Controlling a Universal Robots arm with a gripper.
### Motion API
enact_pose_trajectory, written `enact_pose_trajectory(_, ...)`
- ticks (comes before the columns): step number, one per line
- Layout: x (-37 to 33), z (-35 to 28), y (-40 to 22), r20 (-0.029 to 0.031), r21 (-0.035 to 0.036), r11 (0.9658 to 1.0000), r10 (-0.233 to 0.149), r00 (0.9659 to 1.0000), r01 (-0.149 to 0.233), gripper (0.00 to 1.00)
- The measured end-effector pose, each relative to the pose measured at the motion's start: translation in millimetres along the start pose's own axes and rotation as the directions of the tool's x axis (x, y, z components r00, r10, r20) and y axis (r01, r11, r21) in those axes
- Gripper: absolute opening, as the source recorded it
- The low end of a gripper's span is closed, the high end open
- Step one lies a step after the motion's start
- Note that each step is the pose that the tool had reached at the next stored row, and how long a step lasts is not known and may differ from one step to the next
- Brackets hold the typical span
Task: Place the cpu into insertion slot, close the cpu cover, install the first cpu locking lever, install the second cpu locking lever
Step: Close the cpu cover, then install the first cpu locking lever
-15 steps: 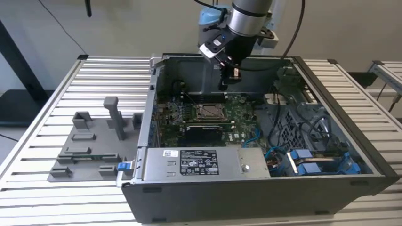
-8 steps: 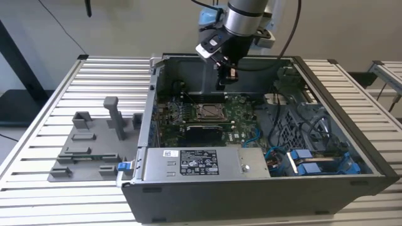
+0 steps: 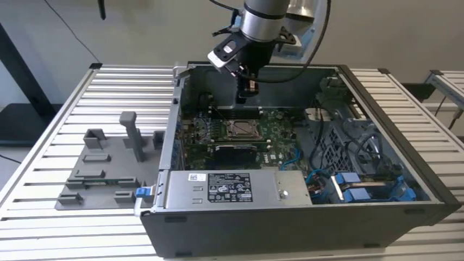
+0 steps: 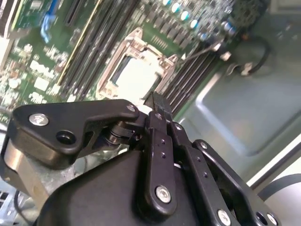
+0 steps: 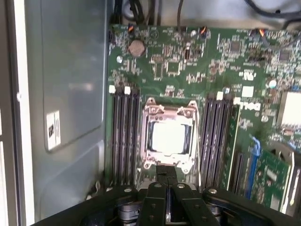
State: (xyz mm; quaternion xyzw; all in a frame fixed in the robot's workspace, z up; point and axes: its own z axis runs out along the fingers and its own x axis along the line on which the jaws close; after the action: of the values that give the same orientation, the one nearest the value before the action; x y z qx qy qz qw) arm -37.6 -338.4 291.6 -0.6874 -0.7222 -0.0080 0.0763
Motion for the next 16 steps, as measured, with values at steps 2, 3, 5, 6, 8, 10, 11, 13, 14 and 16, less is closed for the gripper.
enact_pose_trajectory(2,0.0,0.7,-7.5,-0.0064,-0.0002,1.0,-0.001,1.0,0.001,0.11)
enact_pose_trajectory(3,-0.1,1.1,-11.3,-0.0104,-0.0004,1.0,-0.001,0.9999,0.001,0.11)
enact_pose_trajectory(5,-0.2,1.8,-18.9,-0.0173,-0.0007,1.0,-0.002,0.9998,0.002,0.11)
enact_pose_trajectory(6,-0.2,2.1,-22.6,-0.0188,-0.0008,1.0,-0.002,0.9998,0.002,0.11)
enact_pose_trajectory(8,-0.2,2.6,-28.0,-0.0196,0.0,1.0,-0.002,0.9998,0.002,0.11)
enact_pose_trajectory(10,-0.1,3.0,-31.2,-0.0206,0.0072,1.0,-0.001,0.9998,0.001,0.11)
enact_pose_trajectory(11,-0.1,3.0,-32.4,-0.0208,0.0113,0.9999,-0.001,0.9998,0.002,0.11)
enact_pose_trajectory(13,0.0,3.3,-35.3,-0.021,0.018,0.9998,-0.003,0.9998,0.003,0.11)
enact_pose_trajectory(14,0.2,3.5,-37.2,-0.0216,0.0209,0.9998,-0.003,0.9998,0.004,0.11)
enact_pose_trajectory(16,0.3,4.0,-40.9,-0.0236,0.0289,0.9996,-0.004,0.9997,0.004,0.11)
